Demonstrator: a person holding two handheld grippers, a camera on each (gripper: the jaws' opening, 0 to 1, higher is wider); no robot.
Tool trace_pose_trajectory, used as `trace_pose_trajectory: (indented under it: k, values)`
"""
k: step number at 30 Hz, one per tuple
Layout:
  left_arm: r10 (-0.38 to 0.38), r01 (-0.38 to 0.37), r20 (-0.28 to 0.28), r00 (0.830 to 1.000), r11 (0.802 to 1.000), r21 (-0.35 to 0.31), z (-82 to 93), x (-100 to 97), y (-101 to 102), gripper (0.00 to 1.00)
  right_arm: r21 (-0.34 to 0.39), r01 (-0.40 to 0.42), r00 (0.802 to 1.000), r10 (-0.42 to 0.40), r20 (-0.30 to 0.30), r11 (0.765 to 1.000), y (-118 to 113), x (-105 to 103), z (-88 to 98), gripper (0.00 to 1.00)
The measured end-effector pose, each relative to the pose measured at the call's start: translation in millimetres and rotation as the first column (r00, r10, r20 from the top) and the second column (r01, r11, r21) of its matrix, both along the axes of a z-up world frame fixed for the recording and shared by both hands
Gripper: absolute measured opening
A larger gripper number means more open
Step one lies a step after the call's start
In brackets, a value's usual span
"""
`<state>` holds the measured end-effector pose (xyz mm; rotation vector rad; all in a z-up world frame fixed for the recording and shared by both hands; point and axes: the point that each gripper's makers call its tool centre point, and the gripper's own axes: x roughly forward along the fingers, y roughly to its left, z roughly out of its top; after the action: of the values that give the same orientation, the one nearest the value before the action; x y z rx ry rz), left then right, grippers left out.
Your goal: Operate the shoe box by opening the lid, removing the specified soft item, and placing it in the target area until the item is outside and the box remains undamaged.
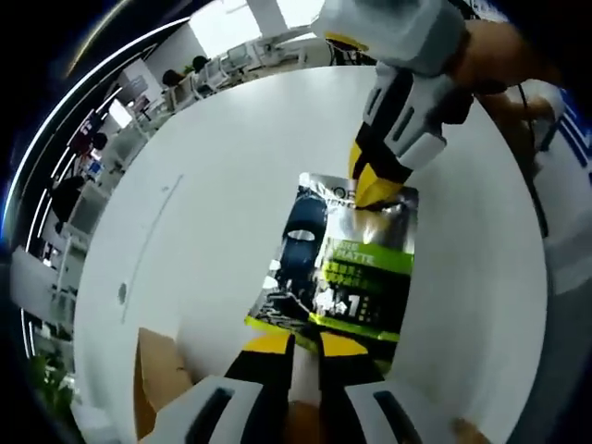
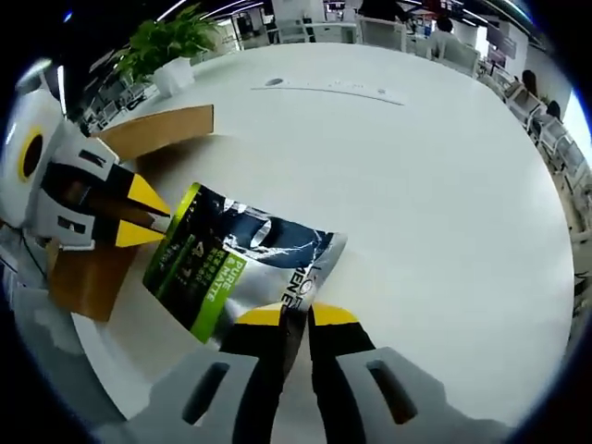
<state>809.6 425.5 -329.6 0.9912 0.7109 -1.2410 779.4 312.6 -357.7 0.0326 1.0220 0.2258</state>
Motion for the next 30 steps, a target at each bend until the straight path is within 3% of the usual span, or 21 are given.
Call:
trace_pose_trajectory:
  k: [16,26,30]
  values:
    - [0.087,-0.100,-0.097,0.991,0.986,-0.132,32.2,-11.2,-4.8,0.19,-0.015,0.007,0.999,-0.007,0.042,1.000,-4.9,-7.2,19.5,0.23]
    - [0.141,-0.192,-0.211,0.967,0.951,-0.244,52.3,-20.0,-2.8,0.24,-0.012,0.000,0.998,0.001,0.064,1.000,1.6,-20.8,37.6,0.32]
    - [0.150,-0.210,-0.228,0.962,0.939,-0.270,59.5,-25.6,2.8,0.26,-0.005,0.001,0.997,-0.001,0.083,1.000,3.3,-24.3,46.1,0.35]
